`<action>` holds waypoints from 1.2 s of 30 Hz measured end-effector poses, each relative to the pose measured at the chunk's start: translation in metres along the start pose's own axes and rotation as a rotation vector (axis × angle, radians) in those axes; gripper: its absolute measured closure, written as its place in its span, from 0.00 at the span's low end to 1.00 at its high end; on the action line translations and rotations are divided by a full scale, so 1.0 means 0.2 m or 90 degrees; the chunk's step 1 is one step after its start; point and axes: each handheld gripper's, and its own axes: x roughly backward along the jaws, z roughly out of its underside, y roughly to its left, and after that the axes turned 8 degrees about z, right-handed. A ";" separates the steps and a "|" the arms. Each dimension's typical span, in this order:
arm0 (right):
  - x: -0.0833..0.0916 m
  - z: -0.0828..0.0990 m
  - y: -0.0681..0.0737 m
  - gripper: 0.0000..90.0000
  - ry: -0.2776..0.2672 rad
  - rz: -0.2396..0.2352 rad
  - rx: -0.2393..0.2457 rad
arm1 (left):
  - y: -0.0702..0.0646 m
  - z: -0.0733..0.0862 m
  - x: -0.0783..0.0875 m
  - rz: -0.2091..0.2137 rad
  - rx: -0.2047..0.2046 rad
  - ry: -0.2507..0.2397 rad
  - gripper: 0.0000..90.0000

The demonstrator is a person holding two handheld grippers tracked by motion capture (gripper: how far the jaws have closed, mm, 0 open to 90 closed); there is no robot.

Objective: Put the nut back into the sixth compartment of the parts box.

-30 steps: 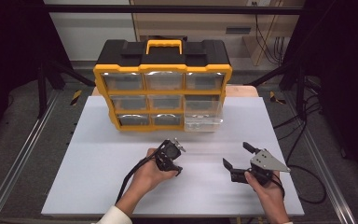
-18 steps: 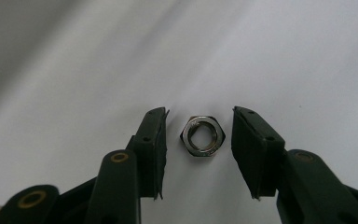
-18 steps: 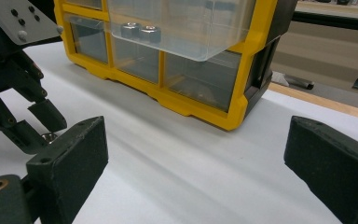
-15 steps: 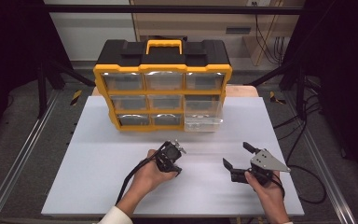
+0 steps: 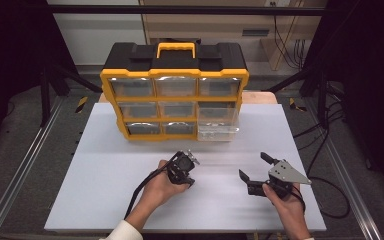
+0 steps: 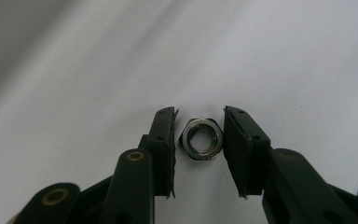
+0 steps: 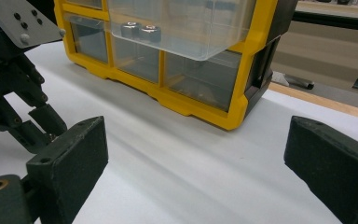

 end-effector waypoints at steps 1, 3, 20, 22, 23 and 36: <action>0.00 0.00 0.00 0.07 0.000 0.000 0.000 | 0.00 0.00 0.00 0.002 -0.001 0.001 0.72; 0.00 0.00 0.00 0.07 0.001 0.000 -0.001 | 0.00 0.00 0.00 0.002 -0.001 0.001 0.72; 0.00 0.00 0.00 0.07 0.001 -0.001 0.000 | 0.00 0.01 0.00 0.005 -0.009 -0.001 0.74; 0.00 0.00 0.00 0.07 0.001 -0.001 0.000 | 0.00 0.01 0.01 0.002 -0.011 0.000 0.74; 0.00 0.00 0.00 0.07 0.001 -0.001 0.001 | 0.00 0.01 0.01 0.002 -0.011 -0.001 0.74; 0.00 0.00 0.00 0.07 0.002 -0.002 0.001 | 0.00 0.01 0.03 0.000 -0.020 -0.014 0.77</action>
